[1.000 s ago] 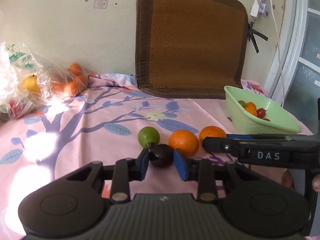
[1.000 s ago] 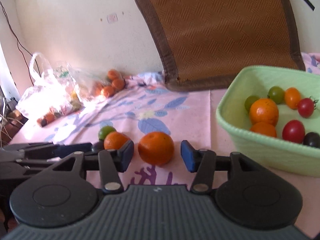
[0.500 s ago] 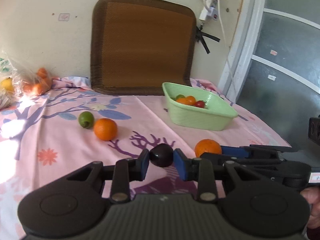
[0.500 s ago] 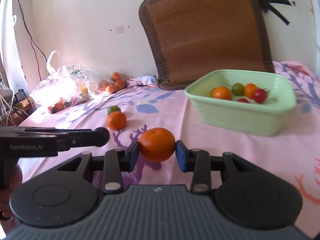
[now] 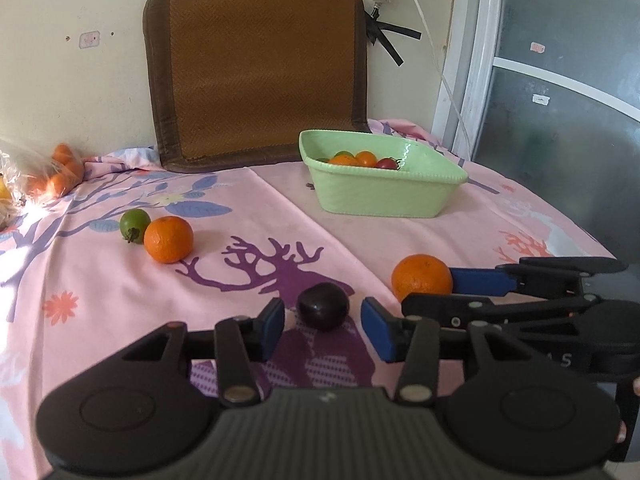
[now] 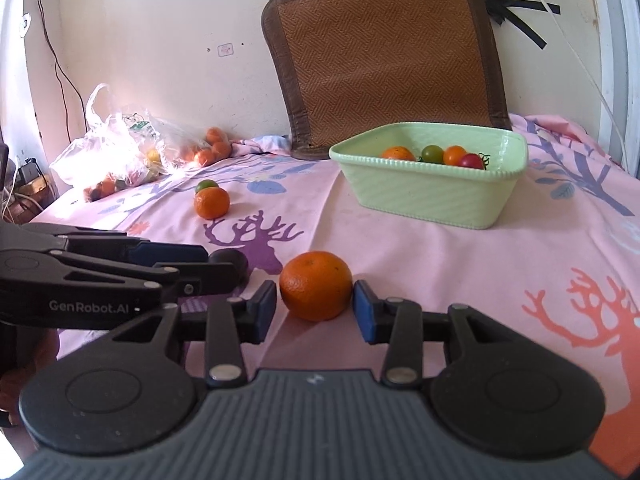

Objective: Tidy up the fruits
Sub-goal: 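Hold the orange and dark tomato while moving both tools toward the basket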

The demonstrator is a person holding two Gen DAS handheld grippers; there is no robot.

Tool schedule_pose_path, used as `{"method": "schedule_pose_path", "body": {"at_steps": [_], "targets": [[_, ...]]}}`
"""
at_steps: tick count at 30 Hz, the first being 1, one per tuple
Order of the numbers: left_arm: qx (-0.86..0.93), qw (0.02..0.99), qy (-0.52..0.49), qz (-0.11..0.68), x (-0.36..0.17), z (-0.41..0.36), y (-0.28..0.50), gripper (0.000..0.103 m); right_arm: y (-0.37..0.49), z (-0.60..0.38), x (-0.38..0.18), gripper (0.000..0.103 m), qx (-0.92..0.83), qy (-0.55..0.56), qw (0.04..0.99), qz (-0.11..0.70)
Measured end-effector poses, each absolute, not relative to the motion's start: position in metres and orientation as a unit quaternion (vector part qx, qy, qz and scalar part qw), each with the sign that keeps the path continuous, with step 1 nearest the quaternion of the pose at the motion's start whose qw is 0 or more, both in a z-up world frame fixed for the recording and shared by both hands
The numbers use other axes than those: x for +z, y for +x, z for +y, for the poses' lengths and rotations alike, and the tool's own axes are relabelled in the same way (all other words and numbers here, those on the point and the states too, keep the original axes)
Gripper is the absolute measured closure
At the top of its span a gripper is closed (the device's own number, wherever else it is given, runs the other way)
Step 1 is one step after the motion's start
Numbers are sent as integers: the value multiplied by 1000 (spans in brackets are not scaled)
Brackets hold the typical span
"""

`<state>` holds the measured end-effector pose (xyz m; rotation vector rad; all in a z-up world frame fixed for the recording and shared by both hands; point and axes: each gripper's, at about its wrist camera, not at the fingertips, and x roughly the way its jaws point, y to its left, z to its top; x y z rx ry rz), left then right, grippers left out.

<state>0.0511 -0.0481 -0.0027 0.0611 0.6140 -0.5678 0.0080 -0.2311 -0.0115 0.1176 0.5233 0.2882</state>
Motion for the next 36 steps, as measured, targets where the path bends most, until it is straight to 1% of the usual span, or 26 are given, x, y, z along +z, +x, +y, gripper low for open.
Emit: {"method": "schedule_pose_path", "body": {"at_steps": [4,5,7,8,9,10,13,17,23,36], "targets": [[-275,912,27,302,-4,-51,57,60,8,-233,-12,56,139,59,954,260],[-278,912,26,300,-4,-51,58,62,9,-233,-12,56,138,60,954,260],[-283,910,26,303,-5,-54,61,71,9,-232,-12,56,138,58,955,258],[-281,910,25,302,-5,-53,61,73,10,-232,-12,56,139,58,954,259],[-286,909,20,303,-5,-53,62,73,10,-231,-13,57,140,56,954,260],[-288,908,15,303,-6,-51,62,73,10,-230,-13,60,140,51,954,260],[-293,906,-5,306,-7,-47,64,73,9,-230,-14,61,142,52,955,255],[-297,904,-25,307,-8,-43,64,73,6,-240,-14,61,127,88,957,247],[-297,908,-19,294,-6,-42,57,73,4,-253,-15,61,101,130,957,240],[-290,909,-31,298,-7,-39,58,73,0,-254,-15,61,102,135,959,229]]}}
